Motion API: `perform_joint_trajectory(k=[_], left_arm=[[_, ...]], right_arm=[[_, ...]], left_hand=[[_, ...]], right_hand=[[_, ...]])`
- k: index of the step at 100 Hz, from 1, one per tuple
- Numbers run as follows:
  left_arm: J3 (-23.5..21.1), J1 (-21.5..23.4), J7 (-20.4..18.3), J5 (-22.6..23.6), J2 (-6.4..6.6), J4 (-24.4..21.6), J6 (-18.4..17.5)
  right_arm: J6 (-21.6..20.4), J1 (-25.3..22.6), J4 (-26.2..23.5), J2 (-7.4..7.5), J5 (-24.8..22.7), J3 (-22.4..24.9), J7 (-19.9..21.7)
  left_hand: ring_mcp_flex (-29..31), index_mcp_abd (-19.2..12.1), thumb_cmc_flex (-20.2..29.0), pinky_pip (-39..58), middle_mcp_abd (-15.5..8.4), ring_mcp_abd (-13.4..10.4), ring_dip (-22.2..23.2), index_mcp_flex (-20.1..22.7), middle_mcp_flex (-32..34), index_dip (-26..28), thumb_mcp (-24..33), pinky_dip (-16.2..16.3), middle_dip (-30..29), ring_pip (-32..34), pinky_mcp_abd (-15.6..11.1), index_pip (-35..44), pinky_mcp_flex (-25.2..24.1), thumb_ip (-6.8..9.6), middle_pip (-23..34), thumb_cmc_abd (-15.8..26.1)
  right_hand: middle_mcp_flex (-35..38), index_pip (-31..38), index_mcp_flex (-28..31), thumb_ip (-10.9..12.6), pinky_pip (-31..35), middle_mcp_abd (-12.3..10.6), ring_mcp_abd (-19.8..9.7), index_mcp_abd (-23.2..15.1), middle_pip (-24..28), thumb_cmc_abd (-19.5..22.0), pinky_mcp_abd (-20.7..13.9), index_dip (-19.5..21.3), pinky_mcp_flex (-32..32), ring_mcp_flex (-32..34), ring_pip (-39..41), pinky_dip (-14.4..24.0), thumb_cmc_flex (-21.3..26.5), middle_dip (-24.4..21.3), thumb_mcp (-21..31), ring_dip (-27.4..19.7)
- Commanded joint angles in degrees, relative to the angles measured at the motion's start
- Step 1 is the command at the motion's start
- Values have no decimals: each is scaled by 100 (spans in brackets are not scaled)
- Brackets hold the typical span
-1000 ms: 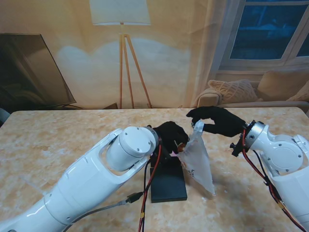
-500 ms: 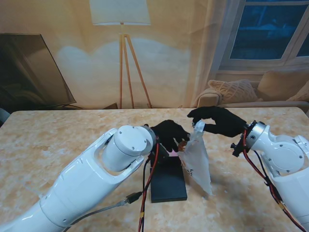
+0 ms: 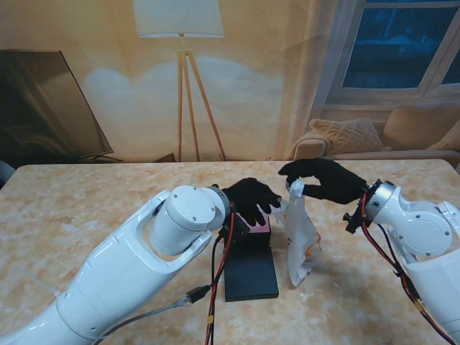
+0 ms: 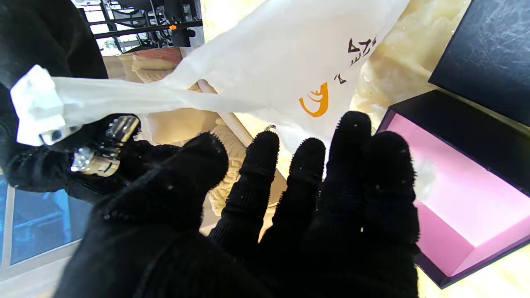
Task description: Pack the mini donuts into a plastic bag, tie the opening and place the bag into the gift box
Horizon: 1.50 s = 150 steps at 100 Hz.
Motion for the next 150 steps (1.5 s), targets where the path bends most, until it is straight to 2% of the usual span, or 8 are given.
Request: perform_joint_trajectory(k=[1,28,50,76,117,130,147,150], left_arm=[[-29,-5,-160,39,38,-62,-84],[-185,67,-641,693,370,-104,-769],[-296,166,-938,1699,621,-1,-1453],[58,-109,-1091,2216,676,491,-2170],[843,-662,-1135,2428,583,1007,-2521],[982,-751,-1070,2435,531,1121,-2567],[1016,-788,-1125,2295,515,1085,-2340],[1003,-769,-1083,2280,499,1068,-2278]], right_arm=[[-9,-47,-29,-34,-16,0,65],[8,-59,-43,-51,-39,17,2],[97,-69,-103,-40,107,60,109],[98,-35,-109,-24,234,51,205],[167,-61,-133,-39,272,51,188],[162,-77,-145,-37,279,60,191],[172,-83,-148,-36,254,73,195],[173,-88,-154,-37,237,82,187]], left_hand=[[-150,-15,-125,-1,-2,199,144,-6,-131,-19,57,28,52,152,-137,76,-176,60,-13,-51],[-138,-161,362,107,-114,169,707,100,32,175,-349,297,132,471,-104,304,-369,-137,68,-197],[-389,61,86,187,-125,157,1432,85,-118,-195,-9,706,273,738,-152,-211,-669,156,13,-302],[-1745,594,-675,-309,119,224,1553,-692,-1279,-977,542,1071,-33,125,-162,-1828,-1732,115,-894,-914],[-2074,1209,-1797,-572,572,305,1496,-1697,-1906,-1474,1435,1230,-333,-45,-142,-2390,-1942,-70,-1548,-1664],[-1301,1060,-1620,-403,555,243,1611,-1473,-1330,-1496,1761,1168,-173,375,-155,-2289,-1262,-128,-1174,-2003],[822,267,157,1019,-174,-316,1763,181,738,-806,1562,755,519,1562,-472,-1278,682,50,468,-1761],[1169,-32,747,1359,-359,-427,1791,505,1275,-318,1077,641,1190,1828,-525,-741,1001,-295,469,-1792]], right_hand=[[161,68,102,244,34,-154,-115,-1838,46,127,-118,140,32,54,42,2,726,89,633,23],[951,137,91,267,41,-538,-446,-1746,466,151,-295,163,282,590,178,-5,759,395,664,63],[1495,200,113,263,18,-820,-685,-1679,490,132,-422,161,610,1158,259,-42,779,856,712,147],[1539,215,126,249,-22,-832,-694,-1661,469,120,-508,162,685,1252,247,-78,775,937,745,186],[1553,223,134,241,-33,-839,-701,-1654,460,104,-521,168,703,1269,253,-99,770,980,768,231],[1561,225,141,239,-30,-844,-701,-1662,463,100,-510,170,709,1278,259,-102,767,990,776,242],[1587,230,150,235,-24,-839,-698,-1654,491,86,-500,175,707,1309,289,-102,769,1018,789,267],[1596,230,150,234,-17,-831,-689,-1654,502,82,-498,175,716,1321,301,-100,771,1028,793,276]])
